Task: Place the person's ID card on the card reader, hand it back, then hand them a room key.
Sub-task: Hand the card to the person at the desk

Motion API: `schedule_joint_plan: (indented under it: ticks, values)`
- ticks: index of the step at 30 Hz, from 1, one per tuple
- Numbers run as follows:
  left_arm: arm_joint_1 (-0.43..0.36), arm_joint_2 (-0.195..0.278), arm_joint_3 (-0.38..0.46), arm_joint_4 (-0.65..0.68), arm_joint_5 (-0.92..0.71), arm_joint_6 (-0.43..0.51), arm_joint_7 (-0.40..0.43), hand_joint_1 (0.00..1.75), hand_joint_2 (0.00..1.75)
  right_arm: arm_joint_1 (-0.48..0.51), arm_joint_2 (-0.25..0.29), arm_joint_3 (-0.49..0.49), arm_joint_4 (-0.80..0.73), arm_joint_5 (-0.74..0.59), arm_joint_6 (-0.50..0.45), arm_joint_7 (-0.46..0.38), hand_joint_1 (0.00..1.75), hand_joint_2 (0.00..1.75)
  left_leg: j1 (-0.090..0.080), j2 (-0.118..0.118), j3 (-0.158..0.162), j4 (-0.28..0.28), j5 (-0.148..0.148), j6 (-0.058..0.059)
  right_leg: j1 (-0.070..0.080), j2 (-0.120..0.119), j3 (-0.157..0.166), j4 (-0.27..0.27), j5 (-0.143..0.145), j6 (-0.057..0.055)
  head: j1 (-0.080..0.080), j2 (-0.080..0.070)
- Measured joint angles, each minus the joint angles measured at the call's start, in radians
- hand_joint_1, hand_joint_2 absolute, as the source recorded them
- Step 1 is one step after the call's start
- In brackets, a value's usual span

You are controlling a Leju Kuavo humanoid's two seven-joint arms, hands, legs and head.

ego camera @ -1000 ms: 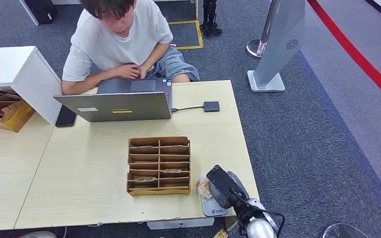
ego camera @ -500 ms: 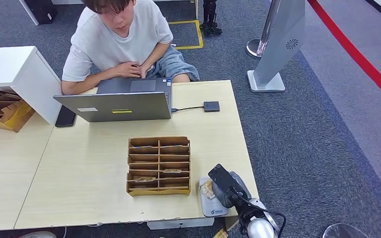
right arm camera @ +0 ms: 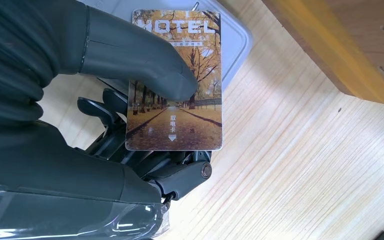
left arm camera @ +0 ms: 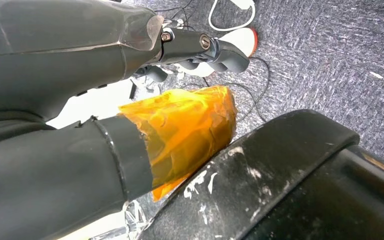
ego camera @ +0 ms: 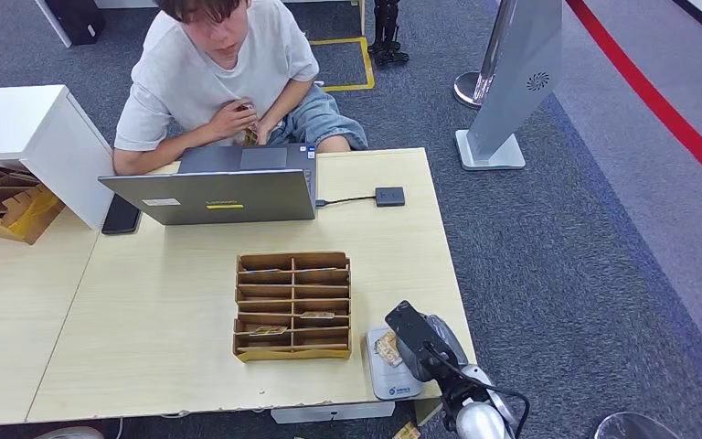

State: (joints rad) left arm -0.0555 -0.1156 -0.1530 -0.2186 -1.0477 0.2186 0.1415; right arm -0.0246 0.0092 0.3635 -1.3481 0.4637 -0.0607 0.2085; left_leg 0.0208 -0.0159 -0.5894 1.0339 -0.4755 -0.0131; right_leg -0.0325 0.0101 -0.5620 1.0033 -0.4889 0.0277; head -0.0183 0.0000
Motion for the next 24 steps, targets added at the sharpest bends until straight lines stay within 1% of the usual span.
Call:
schedule_joint_plan:
  ticks: [14, 24]
  values:
    - [0.001, 0.0, 0.003, 0.0, 0.001, 0.004, 0.002, 0.0, 0.0, 0.0, 0.006, -0.005, -0.003, 0.027, 0.0, 0.012, 1.75, 1.75, 0.0, 0.0, 0.0, 0.0, 0.0, 0.0, 0.0, 0.0, 0.0, 0.0, 0.0, 0.0, 0.0, 0.0]
    - [0.001, -0.001, 0.007, 0.0, 0.003, 0.006, 0.003, 0.0, 0.0, -0.002, 0.008, -0.005, -0.003, 0.08, -0.003, 0.034, 1.75, 1.75, 0.0, 0.0, 0.0, 0.0, 0.0, 0.0, 0.0, 0.0, 0.0, 0.0, 0.0, 0.0, 0.0, 0.0]
